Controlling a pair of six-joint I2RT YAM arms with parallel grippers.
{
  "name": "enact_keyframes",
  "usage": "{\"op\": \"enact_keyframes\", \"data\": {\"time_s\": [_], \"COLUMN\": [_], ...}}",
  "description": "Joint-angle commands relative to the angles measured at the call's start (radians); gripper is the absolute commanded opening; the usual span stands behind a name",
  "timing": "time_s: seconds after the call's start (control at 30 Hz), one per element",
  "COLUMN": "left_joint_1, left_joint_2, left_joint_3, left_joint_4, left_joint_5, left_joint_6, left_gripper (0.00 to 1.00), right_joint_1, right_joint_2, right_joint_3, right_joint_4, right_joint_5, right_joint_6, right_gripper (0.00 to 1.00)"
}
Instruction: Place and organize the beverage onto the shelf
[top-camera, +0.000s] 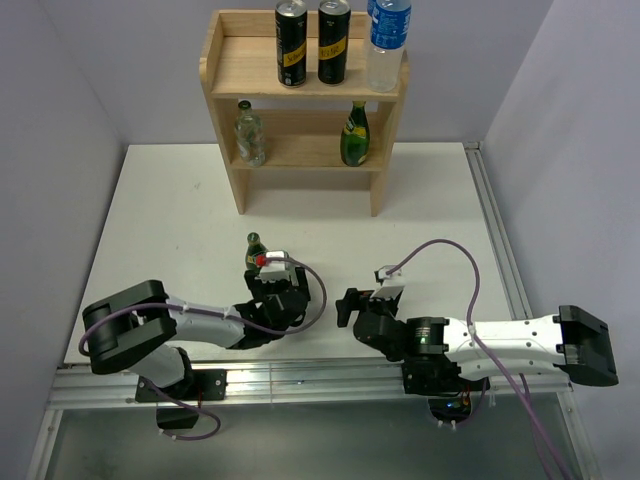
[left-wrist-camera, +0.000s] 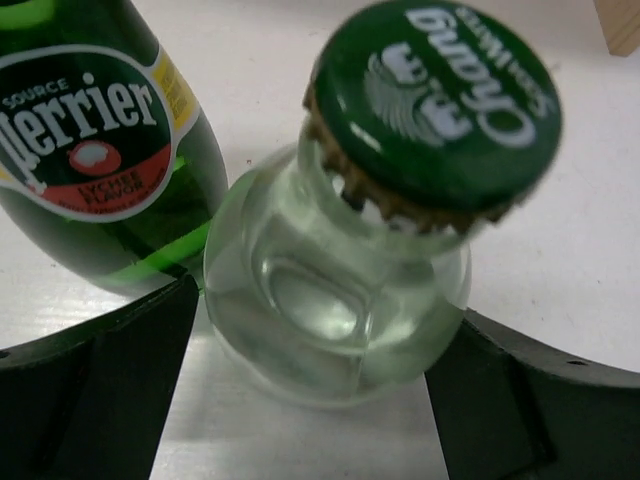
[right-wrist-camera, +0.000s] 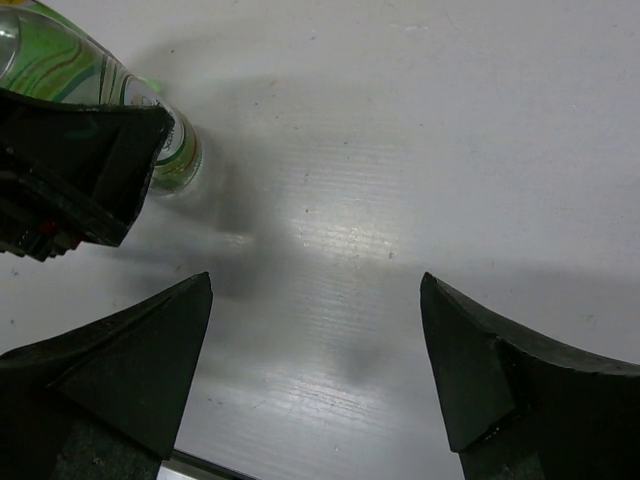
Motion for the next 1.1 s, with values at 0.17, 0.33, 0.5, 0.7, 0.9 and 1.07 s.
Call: {"op": "enact_keyframes", "data": {"time_s": [0.17,0.33,0.5,0.7,0.9,1.07], "left_joint_1": [0.055,0.068,0.071,0.071,0.058,0.058], "left_joint_2": [0.093,0.13,0.139,0.102,-0.027,-0.142], "left_joint_3": [0.021,0.039,0.056,0.058,0.11,0.257], "left_joint_4": [0.167,0.176,0.144,0.071,-0.095,-0.228], "left_joint_5": [0.058,0.049,0.038,0.014,-0.007,0.018], "left_joint_6": [0.092,0.091,0.077,0.046,0.031,0.153], "left_gripper": [0.93,0.82,0.66,0.05,0.0,0.0], "right_joint_1": [-0.005,-0.005,-0.005,-0.005,-0.005,-0.005], "right_joint_2": [0.044,0.047,0.047,0.047,0.024,0.002], "right_joint_3": [-0.006,-0.006,-0.009,-0.009,-0.02,-0.029], "right_joint_4": [0.043,0.045,0.046,0.046,0.043,0.053], "right_joint_5": [0.029,0.03,0.029,0.027,0.033,0.035], "right_joint_6": [0.021,0.021,0.022,0.027,0.028,0.024], "right_gripper": [0.91,0.91,0.92,0.91,0.91,0.92]}}
